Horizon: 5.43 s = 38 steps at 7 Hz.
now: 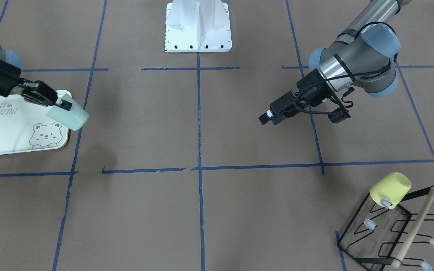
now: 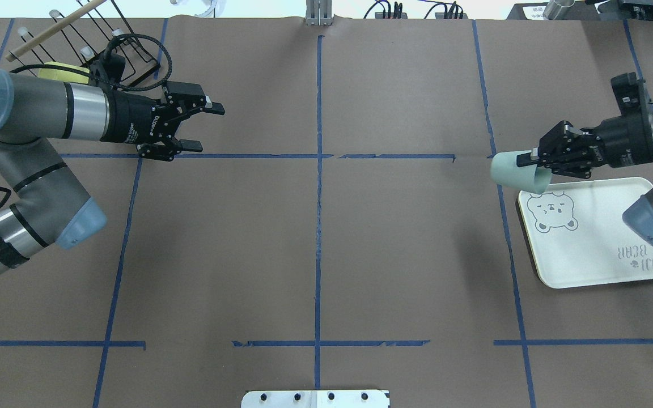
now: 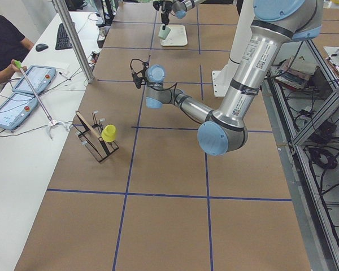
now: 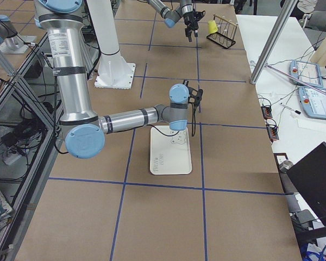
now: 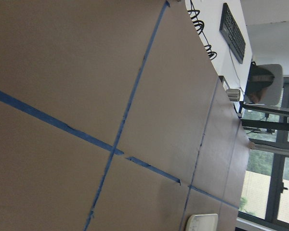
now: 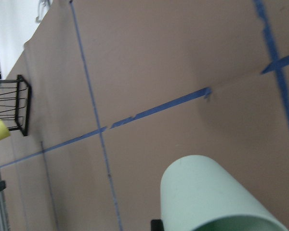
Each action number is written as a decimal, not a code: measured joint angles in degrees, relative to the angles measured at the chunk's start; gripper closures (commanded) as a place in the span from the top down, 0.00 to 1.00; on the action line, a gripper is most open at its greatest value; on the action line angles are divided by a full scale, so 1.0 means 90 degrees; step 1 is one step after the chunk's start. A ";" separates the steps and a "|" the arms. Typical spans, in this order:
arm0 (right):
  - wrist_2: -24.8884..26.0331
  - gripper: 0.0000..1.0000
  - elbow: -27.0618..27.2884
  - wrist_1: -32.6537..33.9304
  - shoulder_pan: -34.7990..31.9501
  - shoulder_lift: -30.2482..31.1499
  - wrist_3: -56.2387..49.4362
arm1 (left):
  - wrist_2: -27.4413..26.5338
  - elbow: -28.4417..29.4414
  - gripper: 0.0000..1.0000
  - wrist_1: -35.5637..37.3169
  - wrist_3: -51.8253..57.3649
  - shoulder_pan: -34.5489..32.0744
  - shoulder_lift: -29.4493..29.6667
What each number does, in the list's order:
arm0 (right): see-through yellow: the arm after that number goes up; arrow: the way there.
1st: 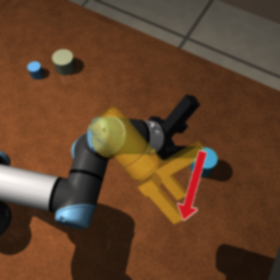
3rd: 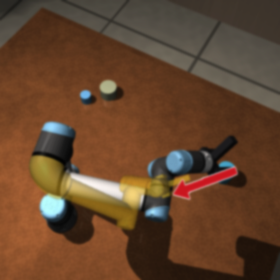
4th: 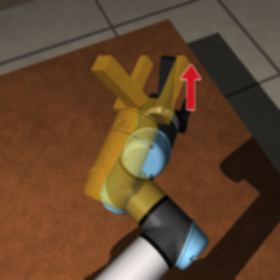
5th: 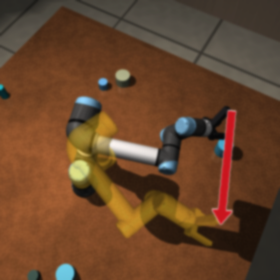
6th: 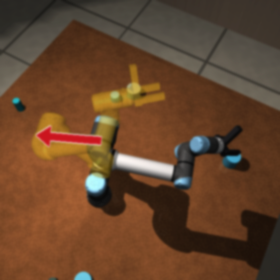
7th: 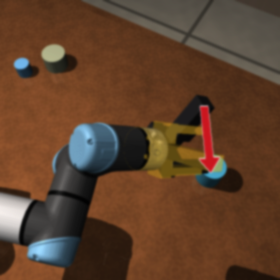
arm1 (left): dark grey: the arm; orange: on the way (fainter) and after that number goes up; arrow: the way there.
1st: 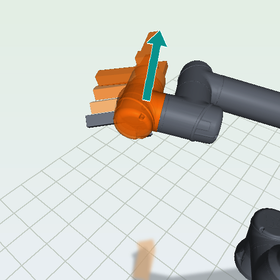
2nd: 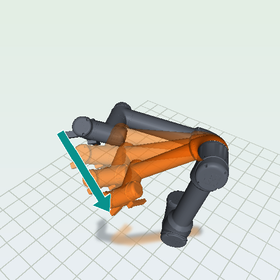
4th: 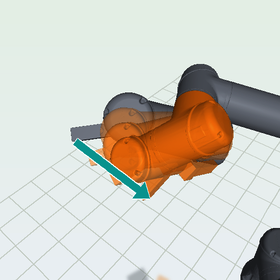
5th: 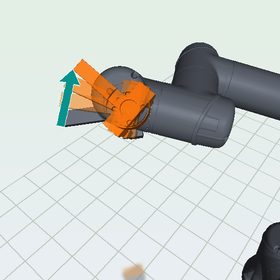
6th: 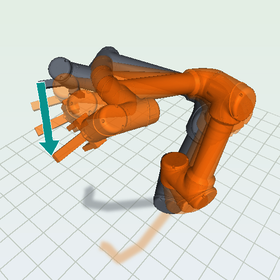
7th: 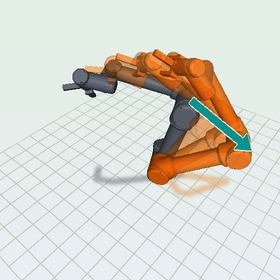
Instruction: Left arm grabs green cup and hands to right arm on tray
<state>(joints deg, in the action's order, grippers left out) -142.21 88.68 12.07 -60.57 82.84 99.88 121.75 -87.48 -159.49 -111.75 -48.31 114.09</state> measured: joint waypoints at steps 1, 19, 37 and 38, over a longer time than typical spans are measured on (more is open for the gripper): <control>-0.0055 0.00 -0.0099 0.0584 -0.0232 0.0188 -0.0682 | 0.0135 -0.0022 1.00 0.0346 0.0360 -0.0118 -0.0004; 0.1314 0.73 0.1695 0.8636 0.0395 0.0791 -0.8207 | 0.0106 -0.0430 1.00 0.2154 0.2543 -0.0662 -0.0599; 0.1063 1.00 0.1937 0.8610 -0.2617 0.2071 -1.1685 | 0.1901 -0.2038 1.00 0.8112 1.3407 -0.4504 -0.4068; 0.1012 1.00 0.1937 0.8610 -0.2616 0.2069 -1.1678 | 0.2055 -0.1982 1.00 0.8300 1.3353 -0.4504 -0.4049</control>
<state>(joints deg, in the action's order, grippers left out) -133.11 106.12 89.56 -84.12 101.47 -5.22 140.24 -105.32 -84.78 8.43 -88.84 77.65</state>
